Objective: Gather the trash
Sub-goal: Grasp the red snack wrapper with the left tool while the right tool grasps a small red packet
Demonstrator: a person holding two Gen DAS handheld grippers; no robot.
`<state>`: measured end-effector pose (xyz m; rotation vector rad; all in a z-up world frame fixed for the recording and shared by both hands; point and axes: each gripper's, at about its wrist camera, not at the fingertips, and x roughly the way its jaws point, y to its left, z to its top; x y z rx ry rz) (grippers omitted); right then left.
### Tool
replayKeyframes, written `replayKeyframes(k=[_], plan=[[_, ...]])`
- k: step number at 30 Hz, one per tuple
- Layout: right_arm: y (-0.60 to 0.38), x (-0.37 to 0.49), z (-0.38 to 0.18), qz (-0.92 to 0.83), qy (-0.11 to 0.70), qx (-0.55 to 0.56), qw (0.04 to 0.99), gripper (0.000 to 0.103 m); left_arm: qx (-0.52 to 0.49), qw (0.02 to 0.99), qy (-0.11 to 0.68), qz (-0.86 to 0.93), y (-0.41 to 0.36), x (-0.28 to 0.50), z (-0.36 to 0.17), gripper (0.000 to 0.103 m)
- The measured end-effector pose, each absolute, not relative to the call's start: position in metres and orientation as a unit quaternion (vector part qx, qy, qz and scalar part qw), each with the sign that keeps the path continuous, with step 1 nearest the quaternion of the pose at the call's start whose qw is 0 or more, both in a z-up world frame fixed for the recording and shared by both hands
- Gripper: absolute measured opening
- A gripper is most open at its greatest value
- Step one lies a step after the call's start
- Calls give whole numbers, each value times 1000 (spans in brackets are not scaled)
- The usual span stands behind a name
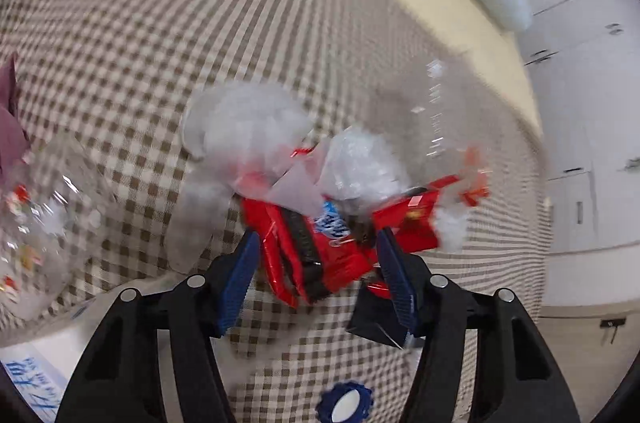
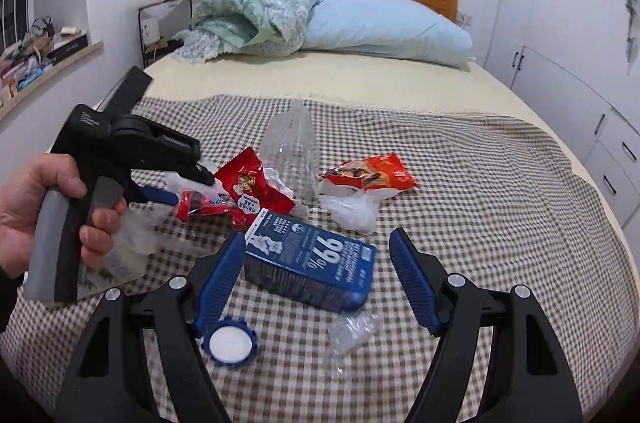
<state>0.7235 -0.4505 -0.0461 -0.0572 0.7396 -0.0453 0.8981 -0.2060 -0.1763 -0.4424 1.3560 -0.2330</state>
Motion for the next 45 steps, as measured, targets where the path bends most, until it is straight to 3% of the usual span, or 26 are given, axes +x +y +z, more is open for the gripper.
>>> replayKeyframes(k=[2, 3, 6, 18, 19, 20, 23, 27, 33, 36, 37, 38, 39, 42, 44, 45], plan=[[-447, 736, -47, -20, 363, -29, 931, 71, -174, 747, 633, -103, -219, 901, -189, 51], [-447, 742, -47, -19, 364, -23, 931, 71, -166, 750, 632, -101, -221, 902, -192, 33], [-446, 762, -47, -10, 371, -6, 929, 71, -170, 747, 630, -125, -221, 899, -198, 11], [-389, 858, -112, 22, 456, -45, 889, 70, -153, 795, 538, -232, -154, 841, -80, 9], [-388, 864, -115, 12, 457, -47, 888, 60, -155, 802, 527, -234, -145, 839, -69, 9], [-389, 876, -122, -2, 461, -46, 886, 39, -155, 809, 516, -234, -137, 838, -59, 9], [-405, 892, -131, -48, 481, -22, 875, 0, -155, 819, 499, -236, -120, 836, -40, 9], [-424, 873, -105, -44, 456, 33, 888, 0, -155, 825, 484, -247, -94, 825, -15, 9], [-432, 824, -16, -7, 396, 57, 916, 0, -152, 829, 467, -266, -84, 795, 17, 9], [-432, 826, -6, 23, 424, 38, 905, 0, -150, 831, 460, -275, -80, 776, 31, 9], [-434, 832, -14, 34, 443, 34, 895, 15, -147, 831, 459, -277, -80, 773, 31, 9], [-437, 837, -23, 26, 455, 26, 890, 60, -142, 832, 458, -280, -80, 769, 35, 9], [-441, 842, -33, 22, 466, 23, 884, 76, -137, 832, 460, -279, -81, 766, 37, 9], [-458, 870, -76, 20, 514, 40, 857, 74, -135, 825, 475, -274, -80, 765, 29, 10], [-466, 882, -103, 19, 540, 43, 840, 44, -135, 822, 483, -270, -79, 765, 22, 10], [-469, 887, -113, 20, 555, 54, 830, 41, -134, 820, 488, -267, -79, 765, 18, 10]])
